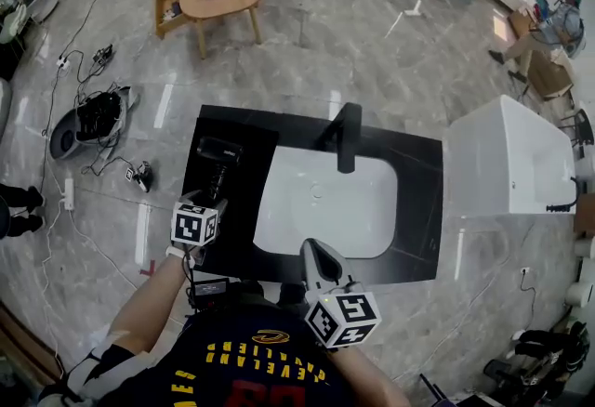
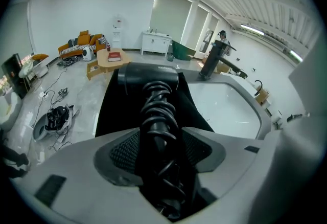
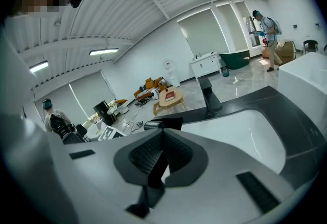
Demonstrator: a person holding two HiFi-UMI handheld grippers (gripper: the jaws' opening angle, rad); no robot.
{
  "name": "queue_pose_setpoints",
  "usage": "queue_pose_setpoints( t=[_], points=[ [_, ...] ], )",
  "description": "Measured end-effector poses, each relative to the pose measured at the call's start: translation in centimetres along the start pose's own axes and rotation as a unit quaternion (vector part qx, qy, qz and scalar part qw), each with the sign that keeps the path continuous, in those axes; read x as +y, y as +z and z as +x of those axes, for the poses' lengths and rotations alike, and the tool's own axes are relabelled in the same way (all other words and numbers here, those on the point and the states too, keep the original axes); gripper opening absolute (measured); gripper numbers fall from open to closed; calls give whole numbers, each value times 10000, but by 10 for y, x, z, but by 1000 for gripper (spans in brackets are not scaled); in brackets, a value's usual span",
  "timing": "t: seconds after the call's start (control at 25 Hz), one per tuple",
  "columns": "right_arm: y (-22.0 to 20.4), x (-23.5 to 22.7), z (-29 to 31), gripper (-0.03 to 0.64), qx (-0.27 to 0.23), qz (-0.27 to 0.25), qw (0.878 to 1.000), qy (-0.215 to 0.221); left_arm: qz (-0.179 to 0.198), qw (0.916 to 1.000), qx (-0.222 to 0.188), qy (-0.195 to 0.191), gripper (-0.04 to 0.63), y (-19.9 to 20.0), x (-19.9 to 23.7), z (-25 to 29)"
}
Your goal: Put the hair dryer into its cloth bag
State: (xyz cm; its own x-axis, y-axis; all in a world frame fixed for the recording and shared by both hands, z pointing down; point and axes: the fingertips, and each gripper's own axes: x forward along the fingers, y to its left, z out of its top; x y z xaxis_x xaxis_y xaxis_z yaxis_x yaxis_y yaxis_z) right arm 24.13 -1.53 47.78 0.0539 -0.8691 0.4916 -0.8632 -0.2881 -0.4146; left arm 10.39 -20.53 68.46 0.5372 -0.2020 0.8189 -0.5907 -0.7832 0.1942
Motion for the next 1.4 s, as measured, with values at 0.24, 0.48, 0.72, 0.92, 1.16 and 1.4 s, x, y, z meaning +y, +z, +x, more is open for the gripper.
queue_pose_setpoints(
  t=[0.24, 0.48, 0.72, 0.92, 1.16, 1.4],
  points=[
    [-1, -7, -5, 8, -12, 42, 9999, -92, -58, 9991, 401, 113, 232, -11, 1, 16],
    [0, -4, -4, 8, 31, -26, 10000, 2, -219, 9994, 283, -13, 236, -11, 2, 14],
    [0, 1, 1, 8, 141, -120, 9997, 173, -18, 9999, 163, -25, 227, -5, 5, -5],
    [4, 11, 11, 8, 209, -269, 9986, 408, 239, 9988, -410, -108, 227, 16, 6, -47],
    [-1, 36, 28, 8, 570, -889, 9887, 1062, 114, 9956, -918, -159, 227, 12, 1, -126],
    [-42, 89, 67, 8, 1169, -2307, 9432, 2085, -222, 9927, -1179, -100, 227, -30, 5, -201]
  ],
)
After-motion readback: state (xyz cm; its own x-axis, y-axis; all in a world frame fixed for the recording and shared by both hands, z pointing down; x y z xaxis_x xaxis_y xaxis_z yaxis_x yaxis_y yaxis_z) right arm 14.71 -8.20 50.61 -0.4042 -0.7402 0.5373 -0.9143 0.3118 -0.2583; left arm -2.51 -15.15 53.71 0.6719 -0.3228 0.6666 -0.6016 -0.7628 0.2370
